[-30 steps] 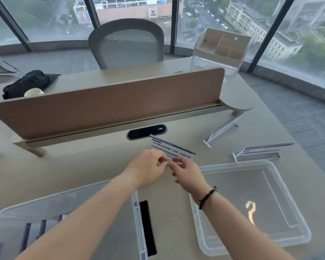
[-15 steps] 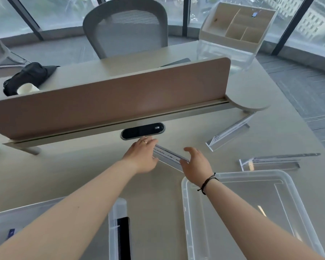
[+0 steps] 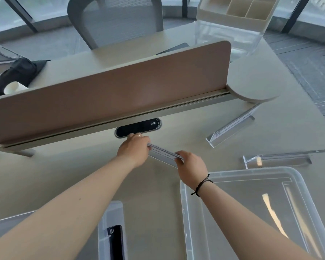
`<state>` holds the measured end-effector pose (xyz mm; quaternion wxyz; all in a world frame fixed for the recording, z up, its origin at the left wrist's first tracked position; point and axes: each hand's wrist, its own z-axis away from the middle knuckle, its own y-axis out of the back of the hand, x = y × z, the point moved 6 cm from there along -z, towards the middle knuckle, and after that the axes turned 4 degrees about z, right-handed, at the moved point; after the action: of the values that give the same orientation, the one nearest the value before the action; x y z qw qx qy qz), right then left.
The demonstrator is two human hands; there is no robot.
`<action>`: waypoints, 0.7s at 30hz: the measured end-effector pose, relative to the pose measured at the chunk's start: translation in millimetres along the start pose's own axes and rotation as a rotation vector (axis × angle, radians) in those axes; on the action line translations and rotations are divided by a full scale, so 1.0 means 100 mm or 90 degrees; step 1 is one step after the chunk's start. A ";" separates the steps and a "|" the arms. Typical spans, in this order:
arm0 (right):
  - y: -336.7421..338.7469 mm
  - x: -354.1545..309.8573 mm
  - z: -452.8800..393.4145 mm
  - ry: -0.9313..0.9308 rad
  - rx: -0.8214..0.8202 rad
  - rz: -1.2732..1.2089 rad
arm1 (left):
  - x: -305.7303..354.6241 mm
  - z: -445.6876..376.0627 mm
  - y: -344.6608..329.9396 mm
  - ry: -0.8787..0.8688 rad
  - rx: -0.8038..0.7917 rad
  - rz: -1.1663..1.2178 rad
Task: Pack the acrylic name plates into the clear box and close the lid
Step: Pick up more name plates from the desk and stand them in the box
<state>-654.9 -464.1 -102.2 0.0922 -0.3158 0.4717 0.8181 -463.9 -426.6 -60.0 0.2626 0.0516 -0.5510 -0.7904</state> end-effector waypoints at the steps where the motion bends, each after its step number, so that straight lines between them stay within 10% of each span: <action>1: 0.00 0.00 0.00 0.002 0.006 -0.001 | 0.00 0.00 -0.01 0.002 0.007 0.008; 21: 0.87 -0.68 0.52 0.094 0.184 -0.064 | 0.01 0.82 0.84 -0.170 0.250 0.045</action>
<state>-663.4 -458.1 19.3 0.1425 -0.3819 0.5736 0.7105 -465.2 -379.5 47.2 0.1999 -0.0223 -0.7256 -0.6580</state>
